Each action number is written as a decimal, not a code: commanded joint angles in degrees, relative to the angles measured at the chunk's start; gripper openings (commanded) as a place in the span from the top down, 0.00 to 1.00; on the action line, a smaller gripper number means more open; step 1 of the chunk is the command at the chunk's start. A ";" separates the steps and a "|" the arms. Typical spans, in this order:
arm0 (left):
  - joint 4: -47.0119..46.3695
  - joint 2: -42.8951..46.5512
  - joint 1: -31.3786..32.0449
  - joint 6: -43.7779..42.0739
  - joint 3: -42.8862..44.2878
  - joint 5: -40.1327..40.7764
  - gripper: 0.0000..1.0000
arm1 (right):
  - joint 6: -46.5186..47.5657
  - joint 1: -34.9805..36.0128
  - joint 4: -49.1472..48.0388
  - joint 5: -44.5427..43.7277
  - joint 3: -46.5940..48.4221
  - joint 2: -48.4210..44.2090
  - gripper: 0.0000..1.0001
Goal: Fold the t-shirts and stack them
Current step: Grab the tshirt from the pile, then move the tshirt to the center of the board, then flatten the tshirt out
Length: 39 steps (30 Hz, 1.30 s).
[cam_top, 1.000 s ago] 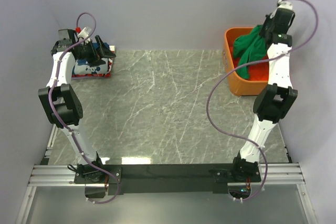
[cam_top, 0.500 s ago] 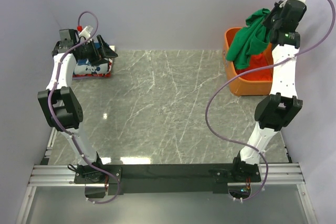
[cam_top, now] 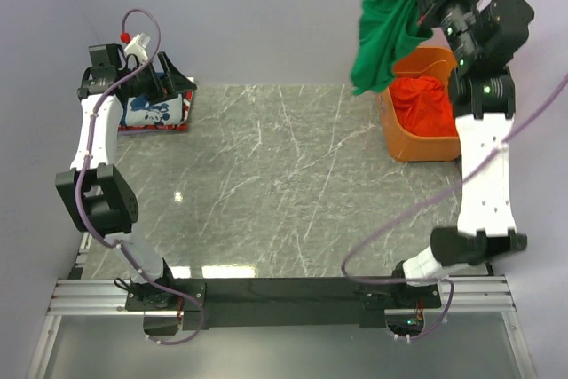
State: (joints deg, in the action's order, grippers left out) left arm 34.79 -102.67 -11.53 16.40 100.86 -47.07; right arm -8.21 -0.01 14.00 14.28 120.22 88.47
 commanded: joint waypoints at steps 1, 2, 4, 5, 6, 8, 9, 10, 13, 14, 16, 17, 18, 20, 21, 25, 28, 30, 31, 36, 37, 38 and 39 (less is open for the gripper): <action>-1.65 7.56 0.19 -0.67 -1.97 0.40 0.01 | 6.17 4.74 -5.74 5.31 -7.07 -5.92 1.00; -1.48 8.45 0.19 -1.02 -2.76 0.66 0.01 | 7.58 5.98 -5.82 5.84 -9.46 -7.07 1.00; -0.52 11.51 0.19 -2.34 -5.04 1.54 0.00 | 11.80 9.84 -6.00 7.15 -16.90 -9.71 1.00; -0.25 12.57 0.19 -2.78 -5.93 1.98 0.00 | 12.77 10.81 -6.00 8.55 -19.30 -10.32 1.00; 0.02 13.63 0.19 -3.82 -6.98 2.85 0.01 | 15.65 13.34 -3.48 10.48 -21.15 -10.59 0.92; 0.63 16.62 0.10 -4.80 -9.88 3.47 0.01 | 19.17 16.60 1.79 13.83 -23.37 -9.11 0.41; 0.72 17.67 0.19 -5.67 -11.02 3.82 0.00 | 23.28 18.19 9.30 14.54 -23.11 -7.97 0.22; 0.81 19.34 0.19 -6.20 -12.95 4.09 0.01 | 25.15 20.99 13.47 13.94 -20.76 -5.35 0.13; 2.47 21.55 0.37 -9.89 -16.12 3.83 0.01 | 27.98 21.20 27.72 12.96 -16.34 -0.23 0.12; 3.52 21.98 0.28 -11.12 -16.92 3.74 0.01 | 28.59 20.93 30.71 12.09 -16.16 0.56 0.11; 5.37 22.60 0.89 -15.33 -18.93 2.43 0.01 | 30.26 18.92 37.31 13.92 -19.56 0.75 0.11; 6.34 22.87 1.68 -18.13 -19.64 2.59 0.00 | 30.44 18.47 38.46 14.80 -21.94 0.22 0.11; 7.83 23.48 3.86 -21.55 -20.43 3.38 0.01 | 30.44 18.12 40.04 15.16 -27.36 -1.09 0.11; 9.24 24.18 6.77 -25.70 -23.33 5.57 0.01 | 29.83 17.07 40.06 16.56 -33.79 -3.03 0.14; 9.25 25.14 10.35 -28.50 -24.64 6.98 0.03 | 28.52 16.89 39.10 16.57 -40.01 -4.95 0.16; 5.21 25.68 18.28 -32.13 -34.47 11.55 0.16 | 25.27 16.18 33.47 16.04 -53.76 -9.18 0.23; 3.11 21.75 23.64 -33.10 -36.34 14.54 0.30 | 21.66 15.57 29.69 15.86 -59.48 -8.40 0.26; 2.66 17.27 26.45 -32.84 -36.87 15.77 0.33 | 19.82 15.04 28.72 17.00 -60.37 -5.43 0.27; 2.66 15.85 27.43 -32.75 -37.40 16.04 0.33 | 19.03 14.87 28.28 18.22 -60.46 -4.37 0.28; -2.52 9.79 32.87 -30.56 -40.47 21.31 0.26 | 13.93 14.69 25.74 22.19 -59.32 2.66 0.27; -3.40 9.08 33.41 -30.12 -40.83 24.54 0.25 | 13.22 14.78 25.29 22.54 -58.97 3.63 0.26; -5.24 8.29 33.85 -28.90 -40.83 25.79 0.25 | 12.43 14.78 25.11 23.15 -58.44 4.69 0.26; -5.78 6.36 34.20 -28.45 -40.48 26.76 0.25 | 12.08 14.95 24.94 23.33 -57.04 7.13 0.25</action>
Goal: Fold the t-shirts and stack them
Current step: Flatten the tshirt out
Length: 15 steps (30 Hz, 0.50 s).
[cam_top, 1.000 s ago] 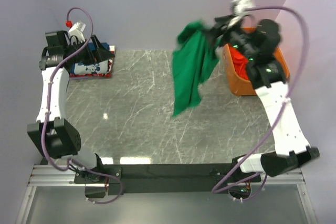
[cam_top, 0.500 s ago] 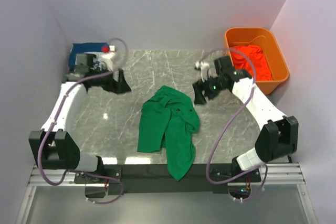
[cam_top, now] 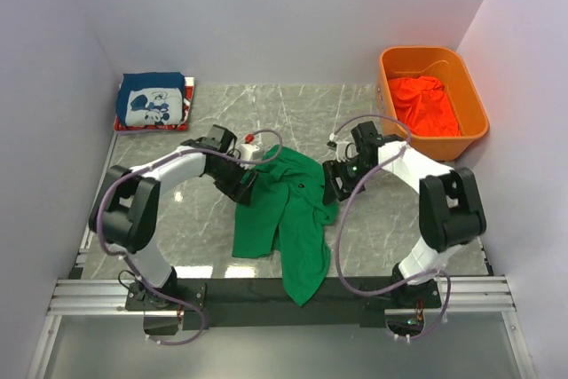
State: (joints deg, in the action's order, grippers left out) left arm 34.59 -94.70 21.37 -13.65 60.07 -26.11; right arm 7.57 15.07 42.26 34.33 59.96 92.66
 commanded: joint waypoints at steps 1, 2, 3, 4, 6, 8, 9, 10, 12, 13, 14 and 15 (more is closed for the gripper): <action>-5.85 -2.59 1.40 2.04 0.74 7.02 0.25 | -3.88 -0.04 -2.89 3.38 4.19 4.44 0.25; -6.37 -3.47 1.40 3.53 1.01 8.08 0.26 | -4.32 -0.04 -2.45 3.38 5.15 5.94 0.25; -7.25 -5.13 1.49 4.06 1.53 8.79 0.27 | -4.32 -0.04 -1.75 3.64 6.64 8.65 0.25; -7.60 -5.84 1.49 4.50 1.89 8.97 0.28 | -4.23 -0.13 -1.39 3.90 7.44 9.89 0.26; -8.30 -7.69 2.01 4.95 2.59 9.49 0.38 | -3.36 -0.04 0.18 4.69 9.37 12.44 0.34; -8.83 -8.48 2.10 5.21 2.85 11.24 0.49 | -2.05 -0.39 1.33 4.44 10.78 13.33 0.50; -8.92 -8.92 2.01 4.86 3.12 12.21 0.64 | -1.60 -0.65 2.46 3.74 11.92 13.68 0.60; -8.49 -9.10 1.84 4.60 3.29 13.09 0.75 | -1.25 -1.09 3.00 3.38 12.63 13.77 0.64; -7.09 -8.76 0.36 3.37 3.73 13.37 0.99 | 0.16 -2.41 4.40 2.33 15.43 13.77 0.69; -5.16 -8.40 -0.53 2.84 3.56 13.02 0.99 | 0.60 -3.11 4.84 1.28 16.75 13.95 0.75; -4.28 -7.79 -1.23 1.01 3.30 12.23 0.99 | 1.30 -3.55 5.20 0.75 17.98 14.12 0.78; -3.40 -5.96 -2.72 -0.14 2.08 11.35 0.99 | 1.74 -4.51 6.07 0.22 21.04 14.99 0.79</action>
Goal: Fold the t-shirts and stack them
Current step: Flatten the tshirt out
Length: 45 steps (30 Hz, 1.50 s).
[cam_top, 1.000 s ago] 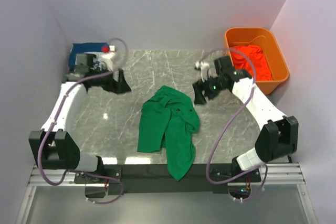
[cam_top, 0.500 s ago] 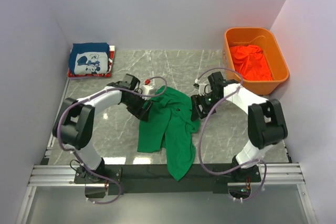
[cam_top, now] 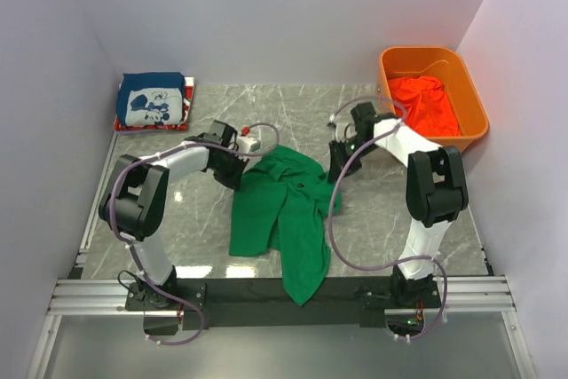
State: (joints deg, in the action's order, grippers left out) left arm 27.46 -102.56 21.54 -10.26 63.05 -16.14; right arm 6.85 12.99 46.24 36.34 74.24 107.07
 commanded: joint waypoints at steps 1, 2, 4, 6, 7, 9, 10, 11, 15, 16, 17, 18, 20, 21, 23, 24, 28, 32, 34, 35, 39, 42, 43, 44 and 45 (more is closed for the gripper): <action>4.43 3.15 -3.43 -4.49 -1.86 1.90 0.99 | 2.99 -2.62 2.45 -3.36 8.36 1.12 0.82; 5.22 4.46 -3.96 -6.85 -2.83 2.25 0.99 | 3.69 -2.62 2.89 -4.16 10.03 1.82 0.83; 6.46 8.42 -5.28 -9.41 -5.73 3.57 0.99 | 4.74 -2.54 3.68 -5.13 14.34 3.41 0.91; 8.56 11.93 -6.50 -14.41 -8.01 4.62 0.99 | 5.27 -2.53 4.03 -7.15 17.85 4.64 0.92; 9.53 12.91 -6.95 -14.44 -8.64 4.63 0.99 | 5.28 -2.53 4.12 -7.16 18.92 4.90 0.94; 12.51 15.54 -8.00 -18.46 -10.56 4.89 0.99 | 5.98 -2.45 4.04 -8.73 20.94 4.82 1.00; 13.40 16.25 -8.18 -19.78 -11.36 5.59 0.99 | 6.07 -2.45 3.95 -9.26 21.38 4.56 1.00; 14.01 17.04 -8.53 -22.41 -12.15 5.94 0.99 | 6.68 -2.45 4.03 -9.53 22.08 3.86 1.00; 17.89 19.94 -9.93 -26.92 -12.08 2.70 0.95 | 8.88 -2.27 4.56 -7.52 22.01 0.79 1.00; 18.41 20.03 -10.55 -26.48 -10.59 1.21 0.89 | 9.49 -2.27 4.65 -7.16 21.92 0.17 1.00; 19.37 19.95 -11.68 -26.30 -8.49 -5.06 0.79 | 9.67 -1.84 5.09 -6.72 22.00 -0.45 1.00; 19.56 19.25 -11.96 -25.34 -3.68 -7.82 0.60 | 9.85 -1.57 5.44 -5.67 22.18 -0.45 1.00; 17.63 18.11 -11.79 -21.67 0.30 -15.27 0.49 | 9.41 -1.04 5.79 -4.96 22.35 0.24 1.00; 16.93 16.36 -11.18 -20.60 3.89 -16.63 0.44 | 9.15 -0.52 5.71 -4.79 22.35 0.68 1.00; 11.84 13.90 -7.94 -16.40 7.07 -15.42 0.43 | 7.39 -0.25 4.22 -5.84 22.27 2.17 1.00; 10.26 13.45 -7.13 -16.20 7.53 -15.85 0.42 | 6.26 -0.42 3.69 -6.88 22.53 2.79 0.91; 1.55 12.30 -2.13 -15.66 6.04 -14.97 0.44 | 3.97 -0.77 1.22 -12.15 23.67 5.60 0.63; -3.72 10.72 2.79 -20.40 3.67 -12.96 0.46 | 3.61 -2.71 1.14 -15.33 23.16 3.95 0.49; -4.61 10.63 3.24 -24.08 2.96 -13.65 0.45 | 5.80 -3.23 0.70 -16.21 21.31 1.58 0.45; -5.74 10.72 3.33 -26.02 2.18 -14.18 0.45 | 7.72 -3.15 0.43 -16.21 19.04 -0.96 0.45; -7.42 11.07 3.60 -29.02 0.59 -15.85 0.46 | 9.84 -2.27 -1.15 -13.93 13.57 -5.90 0.51; -5.86 10.37 3.68 -30.52 1.37 -17.17 0.46 | 13.00 -0.08 -2.11 -13.75 11.11 -6.35 0.55; -4.89 9.93 3.68 -31.22 1.90 -17.43 0.46 | 13.53 0.45 -2.03 -14.01 11.02 -5.91 0.56; -3.74 8.80 3.68 -31.66 3.38 -17.87 0.46 | 13.97 1.58 -2.55 -14.53 10.32 -5.64 0.56; -2.78 8.18 3.68 -32.01 4.01 -18.05 0.46 | 14.67 1.94 -3.17 -16.19 9.79 -5.47 0.55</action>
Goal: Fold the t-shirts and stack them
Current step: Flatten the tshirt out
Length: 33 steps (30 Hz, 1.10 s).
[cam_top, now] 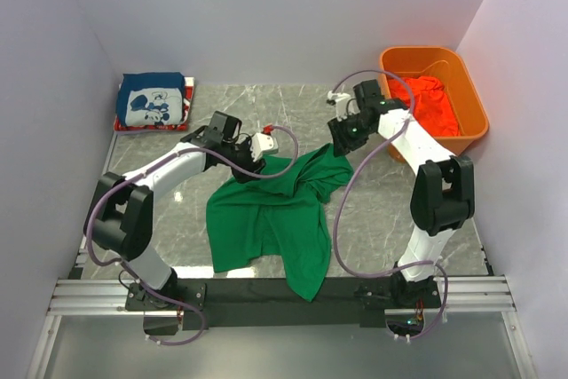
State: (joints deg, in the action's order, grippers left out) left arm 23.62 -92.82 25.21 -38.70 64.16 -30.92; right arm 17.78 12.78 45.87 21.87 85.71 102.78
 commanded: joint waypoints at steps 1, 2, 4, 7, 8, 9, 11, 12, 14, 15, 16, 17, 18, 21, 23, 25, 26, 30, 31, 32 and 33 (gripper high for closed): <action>2.73 -2.01 0.01 -4.36 3.42 -3.45 0.46 | 4.27 2.51 -3.58 -2.52 -2.91 -1.18 0.54; 3.62 -2.98 0.01 -4.80 4.30 -3.97 0.46 | 4.89 3.21 -4.64 -3.40 -3.44 -1.01 0.52; 4.59 -3.77 0.01 -5.33 5.00 -4.33 0.46 | 6.47 3.75 -5.17 -6.21 -4.67 -0.57 0.52; 4.95 -4.21 0.01 -5.69 5.36 -4.59 0.45 | 8.93 4.54 -6.66 -9.20 -7.73 -1.79 0.52; 4.95 -4.30 -0.07 -5.77 5.27 -4.59 0.45 | 9.46 4.71 -7.89 -9.65 -8.45 -2.32 0.52; 4.95 -4.39 0.01 -6.21 5.27 -4.59 0.45 | 10.34 5.06 -8.25 -10.26 -9.07 -2.67 0.52; 4.86 -4.92 0.01 -6.30 5.27 -4.42 0.45 | 11.39 5.42 -9.30 -11.92 -10.65 -3.46 0.52; 4.77 -5.01 0.10 -6.39 5.27 -4.15 0.45 | 11.57 5.59 -9.91 -12.89 -11.26 -3.55 0.52; 4.60 -5.44 0.19 -6.48 5.36 -4.24 0.45 | 12.01 5.94 -11.32 -14.39 -12.41 -3.38 0.52; 4.51 -5.53 0.19 -6.65 5.45 -4.24 0.45 | 12.28 6.12 -11.59 -14.48 -12.59 -3.29 0.52; 4.51 -5.80 0.28 -6.91 5.62 -4.24 0.45 | 12.36 6.38 -12.29 -15.01 -12.94 -3.12 0.55; 4.51 -5.88 0.45 -7.18 5.62 -4.07 0.44 | 12.54 6.65 -12.64 -15.80 -13.03 -3.03 0.58; 3.90 -5.89 0.63 -7.70 5.54 -3.72 0.44 | 12.54 6.82 -12.73 -15.98 -12.94 -2.77 0.64; 3.28 -5.80 1.42 -10.07 4.92 -2.75 0.44 | 11.93 6.82 -13.00 -16.68 -11.89 -2.24 0.89; 2.75 -5.45 2.30 -11.39 4.13 -1.96 0.45 | 11.49 6.82 -12.73 -16.51 -11.36 -2.50 1.00; 2.23 -4.75 3.34 -14.03 2.91 -1.43 0.45 | 11.14 6.83 -12.21 -15.98 -10.75 -3.11 1.00; 1.88 -4.31 3.70 -16.39 2.20 -0.73 0.45 | 10.70 6.82 -12.03 -15.81 -10.48 -3.38 1.00; -1.99 -2.46 6.07 -20.96 -2.28 1.82 0.44 | 9.73 6.74 -10.36 -14.66 -8.55 -3.29 1.00; -3.13 -2.46 6.86 -21.68 -3.42 2.35 0.44 | 9.56 6.82 -9.75 -14.31 -7.85 -3.12 1.00; -3.92 -2.54 7.22 -22.12 -3.86 2.96 0.44 | 9.03 6.74 -9.57 -14.22 -7.49 -3.03 1.00; -4.28 -2.63 7.48 -22.99 -4.04 3.58 0.43 | 8.94 6.65 -9.39 -14.05 -7.32 -2.94 1.00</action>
State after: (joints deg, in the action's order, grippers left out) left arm 23.03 -97.86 31.55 -56.40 61.19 -29.10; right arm 28.08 19.38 36.05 7.07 75.16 102.87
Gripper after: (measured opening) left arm 0.563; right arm 0.015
